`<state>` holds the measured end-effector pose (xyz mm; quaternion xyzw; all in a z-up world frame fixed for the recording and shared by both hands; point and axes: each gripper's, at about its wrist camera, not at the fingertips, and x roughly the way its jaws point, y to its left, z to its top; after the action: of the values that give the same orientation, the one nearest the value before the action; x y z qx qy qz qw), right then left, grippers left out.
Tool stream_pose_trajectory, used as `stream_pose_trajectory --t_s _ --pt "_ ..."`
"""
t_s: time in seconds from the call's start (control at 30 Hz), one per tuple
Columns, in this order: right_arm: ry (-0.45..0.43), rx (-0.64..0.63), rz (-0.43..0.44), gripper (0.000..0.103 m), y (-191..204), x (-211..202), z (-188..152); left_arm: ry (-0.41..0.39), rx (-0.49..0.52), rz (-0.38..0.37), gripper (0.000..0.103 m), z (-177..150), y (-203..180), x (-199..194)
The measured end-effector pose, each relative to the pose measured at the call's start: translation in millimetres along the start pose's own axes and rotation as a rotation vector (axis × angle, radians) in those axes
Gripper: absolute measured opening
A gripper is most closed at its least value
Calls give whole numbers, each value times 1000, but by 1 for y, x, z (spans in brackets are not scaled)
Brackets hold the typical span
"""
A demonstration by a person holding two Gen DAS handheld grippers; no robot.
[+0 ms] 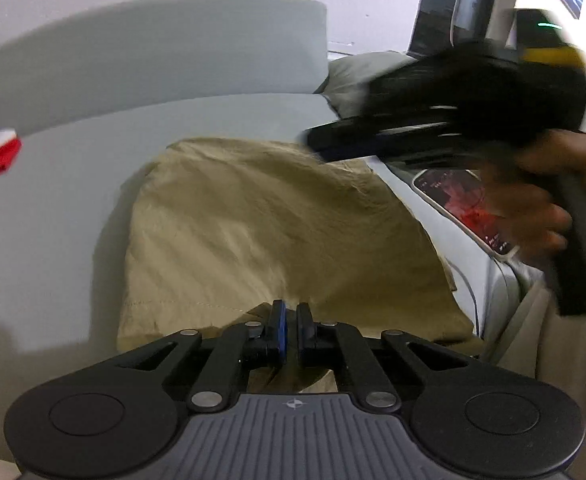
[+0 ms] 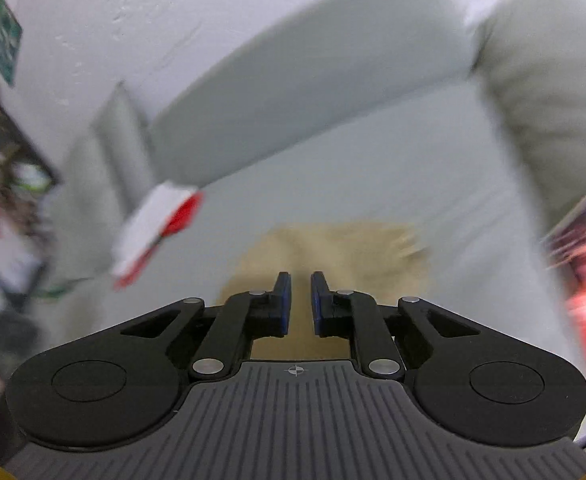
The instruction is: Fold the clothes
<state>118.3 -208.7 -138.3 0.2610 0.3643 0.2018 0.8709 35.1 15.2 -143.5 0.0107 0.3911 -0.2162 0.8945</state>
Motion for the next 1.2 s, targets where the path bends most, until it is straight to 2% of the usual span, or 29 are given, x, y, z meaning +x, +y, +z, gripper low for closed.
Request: stream_pose_trajectory --t_s 0.03,0.1,0.13,0.23,0.33,0.37,0.5,0.6,0.67,0.7,0.73,0.77,0.8,0.87,0.9,0.93,1.0,1.07,1.13,1.2 --pt "39 39 60 18 -7 14 5 -1 -8 -3 3 0 1 0" --pt "131 84 119 17 -22 45 11 -1 -23 -9 5 0 5 2" --pt "144 82 90 1 -29 58 13 -1 -32 -12 9 0 7 3" --pt "42 54 -113 0 -54 78 23 -1 -61 -23 11 -1 13 5" --pt "-81 27 -368 0 -72 81 35 -3 -89 -37 12 -2 19 6" --pt "-100 35 -397 0 -74 77 38 -7 -90 -37 12 -7 20 3" --pt "-194 74 -385 3 -68 47 45 -23 -80 -28 12 -8 16 4" --pt "-159 73 -158 9 -46 43 46 -26 -73 -22 12 -9 14 5" --pt "-28 55 28 9 -31 60 43 -26 -63 -16 12 -10 13 1" --pt "34 41 66 7 -27 72 40 -26 -59 -12 12 -10 12 0" --pt "85 25 66 7 -24 85 36 -27 -53 -7 12 -9 11 -1" --pt "100 11 -2 7 -27 97 32 -28 -46 -2 12 -9 10 -1" --pt "71 29 -102 0 -34 101 32 -29 -39 4 12 -9 8 -2" --pt "-15 105 -280 0 -52 97 33 -33 -26 13 12 -9 6 -2" --pt "-70 133 -367 3 -57 90 35 -36 -21 16 12 -10 6 -2" --pt "-108 139 -403 3 -58 78 36 -39 -15 20 12 -10 5 -2" --pt "-151 128 -407 4 -58 53 39 -42 -20 21 12 -11 5 -2" --pt "-144 106 -323 7 -46 27 35 -45 -26 22 12 -12 4 -3" --pt "-102 57 -218 9 -23 -2 15 -47 -25 27 12 -13 3 -3" --pt "-27 -41 -148 12 5 -18 -13 -50 -10 40 11 -13 0 -6"
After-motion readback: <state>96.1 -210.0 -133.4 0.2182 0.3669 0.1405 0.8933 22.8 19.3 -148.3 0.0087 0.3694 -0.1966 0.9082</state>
